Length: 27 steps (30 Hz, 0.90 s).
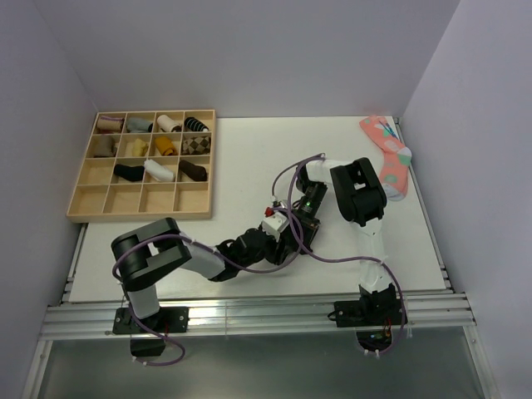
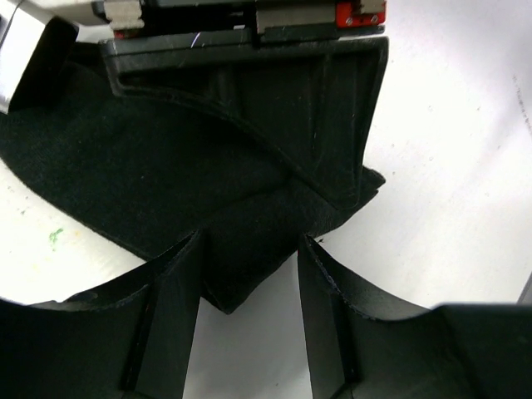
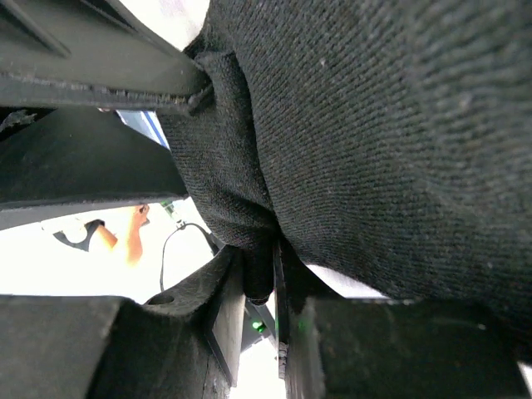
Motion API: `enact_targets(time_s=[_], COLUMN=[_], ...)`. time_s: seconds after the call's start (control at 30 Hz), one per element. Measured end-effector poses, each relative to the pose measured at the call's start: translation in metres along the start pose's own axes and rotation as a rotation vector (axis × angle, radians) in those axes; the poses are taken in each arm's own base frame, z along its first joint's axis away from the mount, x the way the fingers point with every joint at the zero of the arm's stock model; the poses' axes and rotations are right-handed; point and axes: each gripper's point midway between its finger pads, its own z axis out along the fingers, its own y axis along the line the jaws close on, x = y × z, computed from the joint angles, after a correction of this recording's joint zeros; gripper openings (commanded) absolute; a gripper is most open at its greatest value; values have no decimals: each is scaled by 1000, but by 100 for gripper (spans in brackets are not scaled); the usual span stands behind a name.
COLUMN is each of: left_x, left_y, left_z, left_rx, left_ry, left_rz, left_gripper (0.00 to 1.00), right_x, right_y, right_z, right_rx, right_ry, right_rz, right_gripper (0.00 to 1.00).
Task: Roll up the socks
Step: Roll the sock at the center of the board.
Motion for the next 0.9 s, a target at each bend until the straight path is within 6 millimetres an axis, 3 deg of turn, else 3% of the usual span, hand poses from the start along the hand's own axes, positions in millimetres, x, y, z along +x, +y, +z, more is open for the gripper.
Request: enact_targets(time_s=[0.37,0.5,0.7,0.9], left_x=[1,1,3,4], left_y=[-4,-4,-7,-9], left_z=[6,9,12,14], left_rx=[35,38,54,81], left_ry=[-21,-31,-42,-50], left_rz=[-15,-35,-93,-171], left_gripper=[49,36,3,0], right_x=[3,4,4,5], right_y=[-2,-2,-2,-3], right_z=[-1,-1,-3,-10], right_rx=[0,-1,0,38], right_ry=[12,12,6,-40], right_rz=[16,17,33,44], right_gripper=[18,19,23,40])
